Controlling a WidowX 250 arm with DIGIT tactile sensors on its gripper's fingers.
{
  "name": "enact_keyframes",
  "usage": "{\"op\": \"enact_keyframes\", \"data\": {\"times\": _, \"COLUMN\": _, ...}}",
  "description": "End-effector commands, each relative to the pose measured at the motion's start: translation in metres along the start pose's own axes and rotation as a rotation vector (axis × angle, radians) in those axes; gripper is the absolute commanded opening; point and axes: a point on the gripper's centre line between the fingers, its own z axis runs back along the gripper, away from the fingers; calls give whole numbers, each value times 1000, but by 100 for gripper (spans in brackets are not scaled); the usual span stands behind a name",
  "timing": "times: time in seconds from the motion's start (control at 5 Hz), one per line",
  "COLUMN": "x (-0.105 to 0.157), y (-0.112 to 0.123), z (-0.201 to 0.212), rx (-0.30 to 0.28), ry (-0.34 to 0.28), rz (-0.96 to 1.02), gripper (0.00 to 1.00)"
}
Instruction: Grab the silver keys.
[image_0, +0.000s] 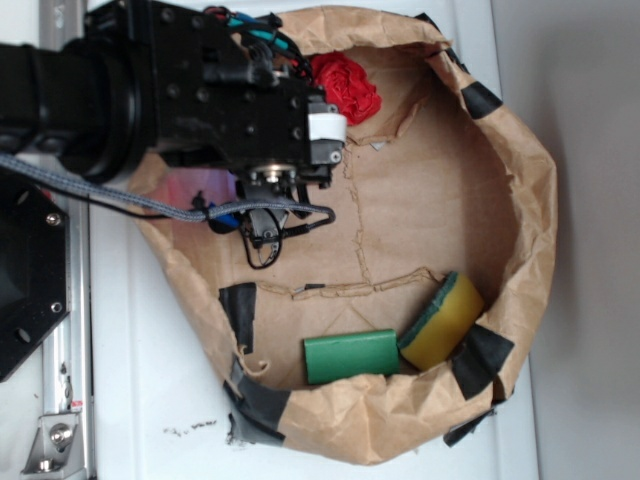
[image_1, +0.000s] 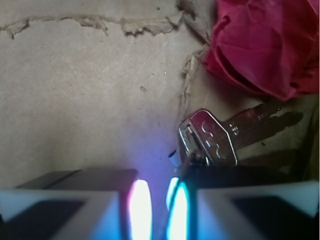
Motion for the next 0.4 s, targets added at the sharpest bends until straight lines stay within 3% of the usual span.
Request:
{"op": "enact_keyframes", "data": {"times": 0.0, "x": 4, "y": -2, "z": 9, "rx": 3, "ry": -36, "rz": -17, "gripper": 0}}
{"op": "enact_keyframes", "data": {"times": 0.2, "x": 4, "y": -2, "z": 9, "rx": 1, "ry": -33, "rz": -18, "gripper": 0}}
